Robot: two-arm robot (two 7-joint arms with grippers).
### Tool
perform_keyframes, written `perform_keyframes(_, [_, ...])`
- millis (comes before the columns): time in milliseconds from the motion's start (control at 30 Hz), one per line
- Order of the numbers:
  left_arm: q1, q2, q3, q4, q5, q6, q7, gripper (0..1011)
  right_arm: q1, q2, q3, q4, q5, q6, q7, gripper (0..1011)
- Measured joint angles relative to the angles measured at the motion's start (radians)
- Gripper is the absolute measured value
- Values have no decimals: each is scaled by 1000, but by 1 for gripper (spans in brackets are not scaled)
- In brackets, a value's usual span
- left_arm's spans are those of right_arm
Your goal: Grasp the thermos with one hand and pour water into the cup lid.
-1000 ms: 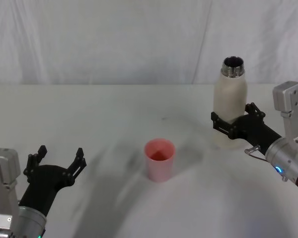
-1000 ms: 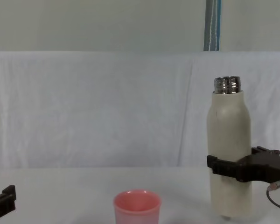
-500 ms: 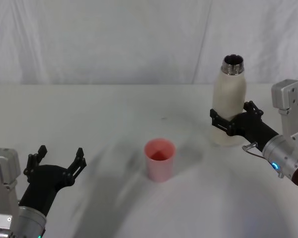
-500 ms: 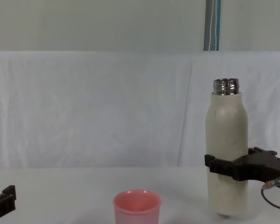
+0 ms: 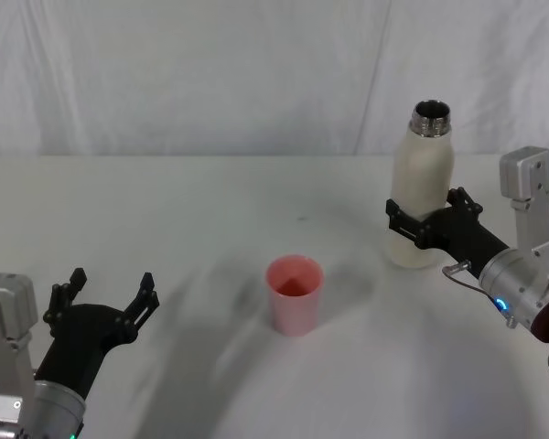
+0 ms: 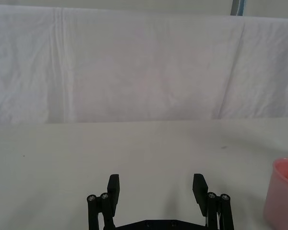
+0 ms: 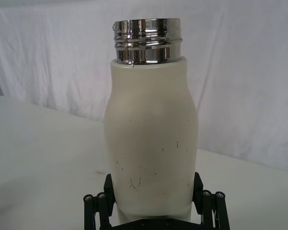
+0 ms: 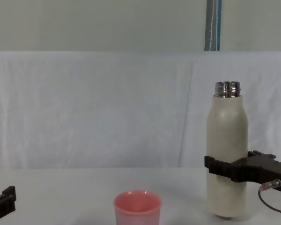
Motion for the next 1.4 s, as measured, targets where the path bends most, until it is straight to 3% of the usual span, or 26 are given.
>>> perform_keyframes(1400, [0, 0, 0, 0, 0, 0, 0, 1001, 15, -38, 21, 63, 10, -4, -23, 951])
